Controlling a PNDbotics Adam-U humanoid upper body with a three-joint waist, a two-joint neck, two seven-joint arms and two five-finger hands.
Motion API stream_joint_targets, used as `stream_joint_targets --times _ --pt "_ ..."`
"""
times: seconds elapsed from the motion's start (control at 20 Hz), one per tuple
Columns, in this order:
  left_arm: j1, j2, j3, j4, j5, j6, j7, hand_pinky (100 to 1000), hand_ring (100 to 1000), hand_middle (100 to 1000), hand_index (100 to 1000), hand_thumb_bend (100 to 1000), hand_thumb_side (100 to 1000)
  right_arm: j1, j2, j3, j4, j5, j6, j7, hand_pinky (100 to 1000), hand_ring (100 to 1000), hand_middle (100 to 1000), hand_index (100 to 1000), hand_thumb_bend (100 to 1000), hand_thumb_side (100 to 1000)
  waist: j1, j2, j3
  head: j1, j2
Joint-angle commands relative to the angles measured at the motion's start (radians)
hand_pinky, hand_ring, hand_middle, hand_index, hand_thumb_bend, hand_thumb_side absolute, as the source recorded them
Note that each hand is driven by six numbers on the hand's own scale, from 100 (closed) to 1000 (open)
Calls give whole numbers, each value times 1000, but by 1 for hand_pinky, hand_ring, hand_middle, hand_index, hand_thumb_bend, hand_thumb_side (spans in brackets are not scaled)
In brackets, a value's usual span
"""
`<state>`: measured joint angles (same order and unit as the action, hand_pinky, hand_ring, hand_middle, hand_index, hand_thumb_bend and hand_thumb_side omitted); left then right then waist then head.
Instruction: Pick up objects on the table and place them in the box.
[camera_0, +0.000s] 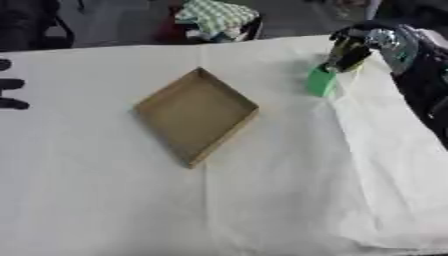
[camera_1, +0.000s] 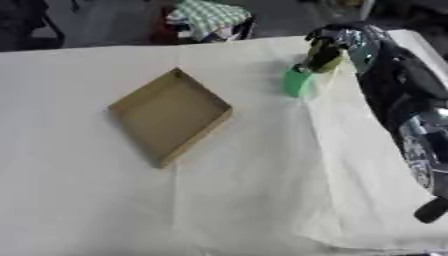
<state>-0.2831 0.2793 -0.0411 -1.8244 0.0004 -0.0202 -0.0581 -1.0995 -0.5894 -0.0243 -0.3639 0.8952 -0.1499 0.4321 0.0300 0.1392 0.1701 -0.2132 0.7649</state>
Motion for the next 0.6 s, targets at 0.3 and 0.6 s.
stream_joint_targets --times 0.3,0.6 --pt "-18 11 2 -6 2 -1 -8 605 737 783 804 236 669 -26 -12 -1 -13 -25 -12 39 788 872 870 954 405 382 -2 -11 -2 2 5" --pt "-18 10 1 -5 2 -2 -11 605 737 783 804 231 671 -25 -7 5 -7 -15 -9 71 793 870 862 950 401 381 -2 -11 -2 1 5"
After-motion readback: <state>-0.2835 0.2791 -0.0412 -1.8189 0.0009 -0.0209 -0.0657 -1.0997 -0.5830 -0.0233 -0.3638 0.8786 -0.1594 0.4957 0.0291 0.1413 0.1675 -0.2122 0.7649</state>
